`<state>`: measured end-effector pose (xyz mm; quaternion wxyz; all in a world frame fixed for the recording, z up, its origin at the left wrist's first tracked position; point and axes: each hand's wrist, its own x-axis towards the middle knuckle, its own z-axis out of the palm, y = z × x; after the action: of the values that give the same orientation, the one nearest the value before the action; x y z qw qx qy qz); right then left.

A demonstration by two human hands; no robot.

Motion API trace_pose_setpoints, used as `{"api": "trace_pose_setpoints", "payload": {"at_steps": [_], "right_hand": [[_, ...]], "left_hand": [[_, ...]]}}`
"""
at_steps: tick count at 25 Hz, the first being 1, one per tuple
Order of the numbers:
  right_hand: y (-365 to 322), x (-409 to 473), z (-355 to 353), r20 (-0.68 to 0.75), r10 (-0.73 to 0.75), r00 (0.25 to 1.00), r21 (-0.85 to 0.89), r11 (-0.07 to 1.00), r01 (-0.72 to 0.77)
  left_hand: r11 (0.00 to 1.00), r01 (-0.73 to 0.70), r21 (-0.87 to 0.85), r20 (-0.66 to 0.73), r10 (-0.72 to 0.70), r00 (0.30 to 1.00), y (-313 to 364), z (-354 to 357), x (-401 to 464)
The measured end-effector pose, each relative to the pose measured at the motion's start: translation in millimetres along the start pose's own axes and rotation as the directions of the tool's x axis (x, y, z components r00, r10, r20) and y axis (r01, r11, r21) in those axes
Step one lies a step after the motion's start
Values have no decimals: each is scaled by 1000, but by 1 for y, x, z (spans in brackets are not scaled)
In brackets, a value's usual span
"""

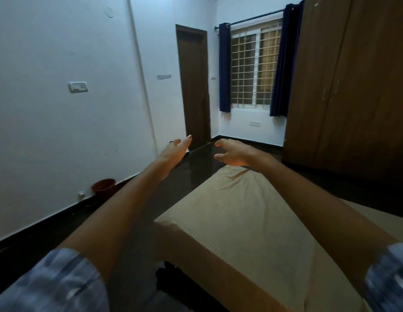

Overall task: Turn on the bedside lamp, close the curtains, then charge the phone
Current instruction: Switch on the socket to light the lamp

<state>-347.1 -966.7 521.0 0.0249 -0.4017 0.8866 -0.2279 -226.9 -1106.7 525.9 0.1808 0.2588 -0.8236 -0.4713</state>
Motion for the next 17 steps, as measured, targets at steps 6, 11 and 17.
{"api": "trace_pose_setpoints", "payload": {"at_steps": [6, 11, 17], "right_hand": [[134, -108, -52, -152, 322, 935, -1, 946, -325], [255, -305, -89, -249, 695, 674, 128, 714, -689], [307, -583, -107, -343, 909, 238, 238, 329, -914]], "left_hand": [[987, -142, -73, 331, 158, 930, 67, 167, -14], [927, -374, -41, 692, 296, 659, 135, 334, -97], [853, -449, -266, 901, 385, 199, 208, 520, -315]]}}
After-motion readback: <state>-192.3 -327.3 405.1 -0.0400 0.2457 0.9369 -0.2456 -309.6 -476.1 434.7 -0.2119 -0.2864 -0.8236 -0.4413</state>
